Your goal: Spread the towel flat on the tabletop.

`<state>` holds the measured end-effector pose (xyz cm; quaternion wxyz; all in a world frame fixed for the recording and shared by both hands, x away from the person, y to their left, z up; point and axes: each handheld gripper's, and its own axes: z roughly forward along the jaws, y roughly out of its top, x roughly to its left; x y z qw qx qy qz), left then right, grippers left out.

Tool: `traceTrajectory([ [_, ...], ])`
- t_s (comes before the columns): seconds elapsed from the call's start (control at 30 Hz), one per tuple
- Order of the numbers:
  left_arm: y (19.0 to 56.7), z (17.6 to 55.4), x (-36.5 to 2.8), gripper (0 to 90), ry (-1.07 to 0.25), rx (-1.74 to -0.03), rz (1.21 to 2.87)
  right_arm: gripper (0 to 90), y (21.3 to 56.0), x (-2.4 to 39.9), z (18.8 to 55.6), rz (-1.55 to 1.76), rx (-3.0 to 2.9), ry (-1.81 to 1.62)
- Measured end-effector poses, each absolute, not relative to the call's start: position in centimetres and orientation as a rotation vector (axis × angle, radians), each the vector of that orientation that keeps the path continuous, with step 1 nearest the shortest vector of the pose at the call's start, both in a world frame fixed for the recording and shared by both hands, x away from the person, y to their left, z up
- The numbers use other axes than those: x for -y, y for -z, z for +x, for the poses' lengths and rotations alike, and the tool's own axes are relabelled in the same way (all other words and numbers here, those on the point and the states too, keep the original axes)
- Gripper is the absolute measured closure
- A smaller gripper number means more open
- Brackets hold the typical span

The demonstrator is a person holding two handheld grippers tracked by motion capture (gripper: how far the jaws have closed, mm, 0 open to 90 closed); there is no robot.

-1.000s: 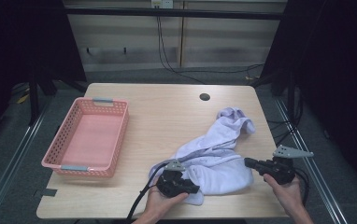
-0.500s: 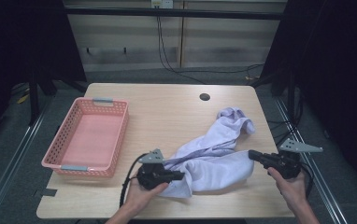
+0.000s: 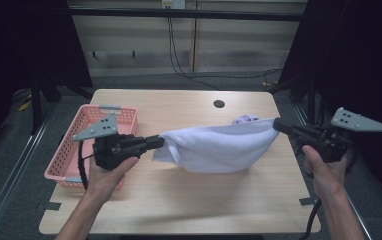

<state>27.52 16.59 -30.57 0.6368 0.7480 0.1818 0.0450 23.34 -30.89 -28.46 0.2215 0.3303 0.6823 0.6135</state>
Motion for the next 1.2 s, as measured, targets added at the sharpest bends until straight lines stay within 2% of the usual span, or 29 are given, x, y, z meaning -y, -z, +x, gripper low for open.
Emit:
traceTrajectory([
  [0.1, 28.2, 25.5, -17.8, 90.0, -0.112, -0.316, 1.672, 89.3, 26.3, 30.6, 21.6, 0.836, -1.863, -1.739],
  [0.27, 29.8, 23.0, -18.1, 89.9, -0.052, -0.287, 1.729, 89.3, 27.3, 30.6, 18.2, 0.807, -1.904, -1.726],
  [0.3, 32.7, 21.3, -17.9, 89.9, 0.026, -0.262, 1.778, 89.3, 29.9, 30.7, 16.2, 0.834, -1.95, -1.705],
  [0.33, 32.7, 21.3, -17.9, 89.8, 0.026, -0.262, 1.778, 89.3, 29.9, 30.7, 16.2, 0.834, -1.95, -1.705],
  [0.47, 37.9, 18.2, -17.9, 88.8, 0.167, -0.253, 1.849, 89.0, 36.5, 31.2, 11.8, 0.957, -2.067, -1.707],
  [0.5, 38.6, 17.8, -18.0, 85.5, 0.172, -0.266, 1.85, 88.5, 37.6, 31.1, 10.7, 0.956, -2.099, -1.689],
  [0.53, 39.2, 17.8, -18.2, 80.2, 0.2, -0.275, 1.854, 83.9, 38.5, 31.1, 9.8, 0.979, -2.122, -1.669],
  [0.57, 39.8, 17.9, -18.3, 77.7, 0.216, -0.288, 1.854, 73.8, 39.1, 31.1, 9.2, 1.015, -2.139, -1.645],
  [0.6, 40.3, 18.3, -18.3, 75.6, 0.227, -0.32, 1.854, 69.4, 39.4, 31.2, 9.0, 1.036, -2.151, -1.629],
  [0.63, 40.7, 18.8, -18.3, 70.9, 0.251, -0.343, 1.861, 66.0, 39.7, 31.5, 9.1, 1.045, -2.13, -1.619],
  [0.73, 42.1, 20.5, -17.6, 71.2, 0.216, -0.416, 1.924, 62.7, 40.7, 31.8, 11.1, 1.101, -2.134, -1.568],
  [0.97, 45.8, 25.0, -13.5, 78.7, 0.211, -0.497, 2.053, 59.6, 43.1, 30.2, 18.2, 1.131, -2.231, -1.432],
  [1.1, 47.8, 27.1, -11.4, 79.5, 0.204, -0.545, 2.129, 58.8, 44.6, 28.3, 21.7, 1.124, -2.303, -1.348],
  [1.2, 49.0, 28.3, -10.8, 78.4, 0.165, -0.576, 2.172, 57.3, 46.1, 26.8, 23.1, 1.118, -2.363, -1.284],
])
